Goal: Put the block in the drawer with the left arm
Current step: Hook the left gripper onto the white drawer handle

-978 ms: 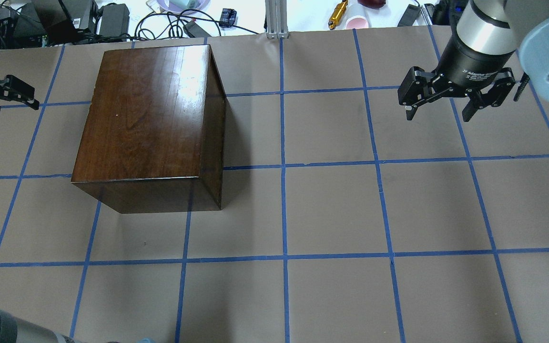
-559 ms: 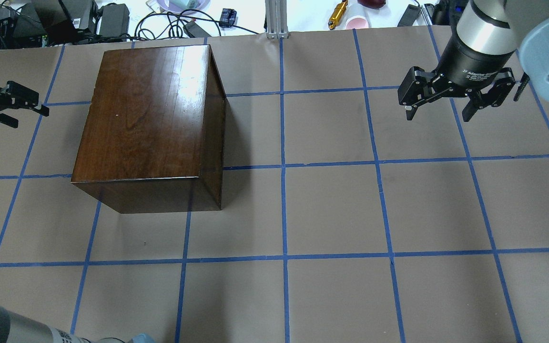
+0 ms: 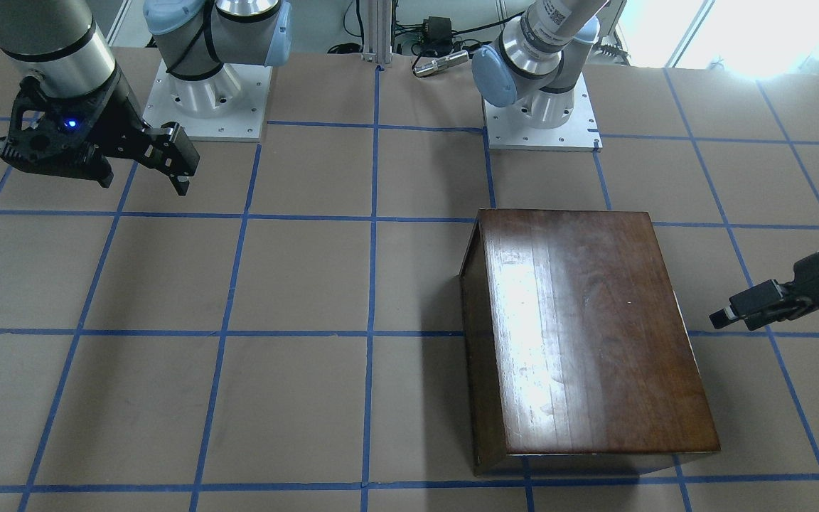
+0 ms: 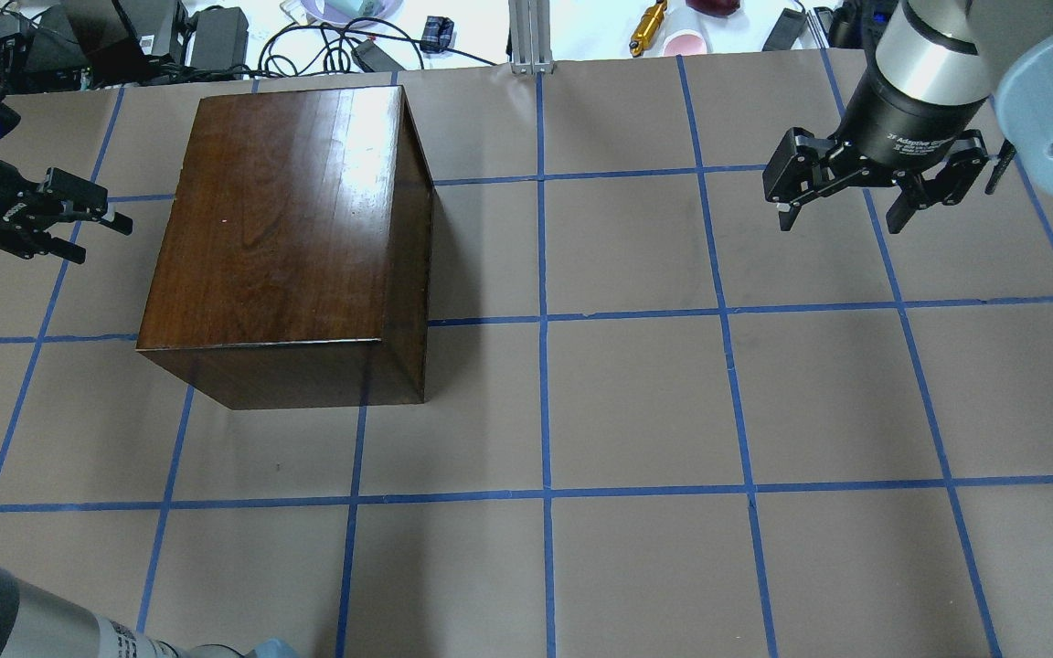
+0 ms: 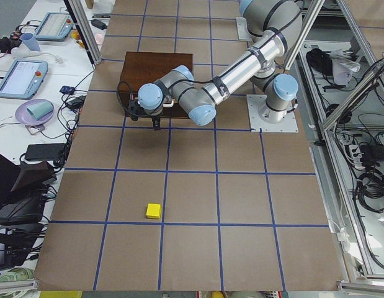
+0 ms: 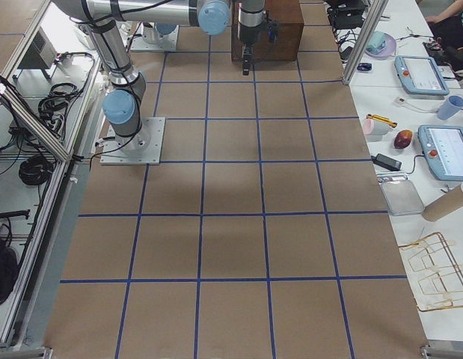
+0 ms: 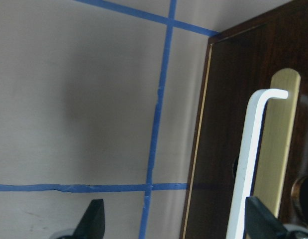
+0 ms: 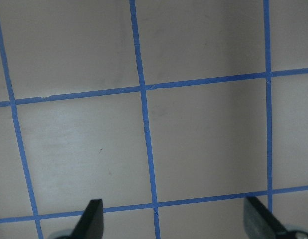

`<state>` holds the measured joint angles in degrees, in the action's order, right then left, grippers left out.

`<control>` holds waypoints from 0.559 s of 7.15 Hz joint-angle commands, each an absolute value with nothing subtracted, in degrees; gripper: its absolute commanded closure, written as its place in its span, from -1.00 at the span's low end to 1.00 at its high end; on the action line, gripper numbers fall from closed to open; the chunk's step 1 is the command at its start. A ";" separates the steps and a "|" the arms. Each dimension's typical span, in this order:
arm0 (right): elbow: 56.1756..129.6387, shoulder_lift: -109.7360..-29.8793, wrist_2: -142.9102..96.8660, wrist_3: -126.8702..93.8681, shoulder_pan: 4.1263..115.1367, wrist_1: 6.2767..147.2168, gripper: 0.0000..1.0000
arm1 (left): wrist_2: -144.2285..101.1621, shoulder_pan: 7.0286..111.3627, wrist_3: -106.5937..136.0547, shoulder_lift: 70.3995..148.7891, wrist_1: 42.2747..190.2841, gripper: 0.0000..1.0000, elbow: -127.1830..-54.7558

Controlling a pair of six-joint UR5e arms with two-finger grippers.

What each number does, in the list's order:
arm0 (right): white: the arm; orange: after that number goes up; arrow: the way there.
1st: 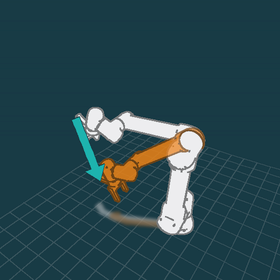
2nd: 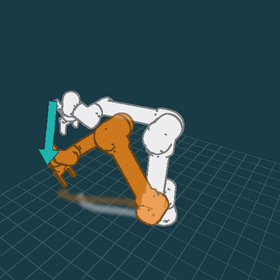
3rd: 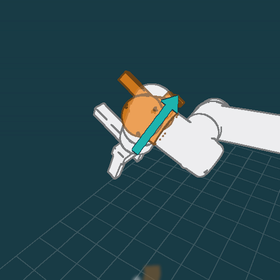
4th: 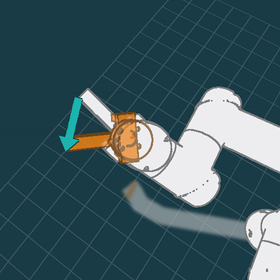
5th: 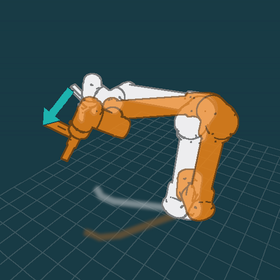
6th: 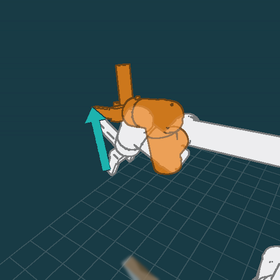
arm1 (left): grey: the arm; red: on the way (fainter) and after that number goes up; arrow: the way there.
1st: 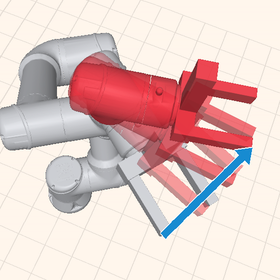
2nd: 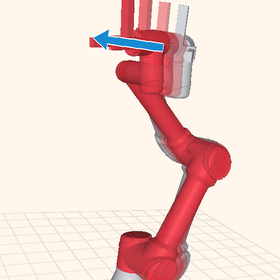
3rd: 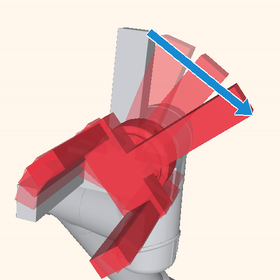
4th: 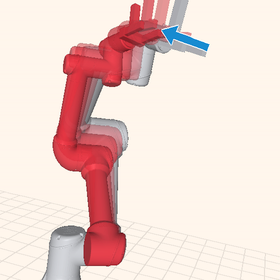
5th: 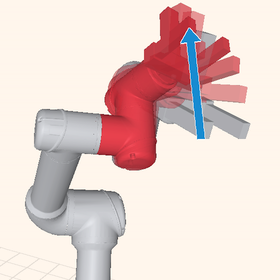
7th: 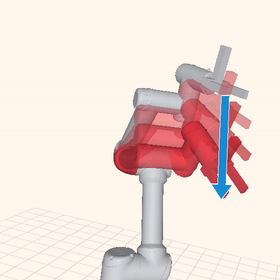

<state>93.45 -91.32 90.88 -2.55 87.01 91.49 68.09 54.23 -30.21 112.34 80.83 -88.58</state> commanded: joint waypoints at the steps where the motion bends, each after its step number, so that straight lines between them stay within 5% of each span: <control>1: 93.43 -91.32 90.88 -2.55 87.01 91.49 -1.00 | 68.03 54.58 -37.56 114.60 80.07 -1.00 -87.63; 4: 93.43 -91.32 90.88 -2.55 87.01 91.49 -1.00 | 67.85 56.15 -39.20 117.24 81.90 -1.00 -84.04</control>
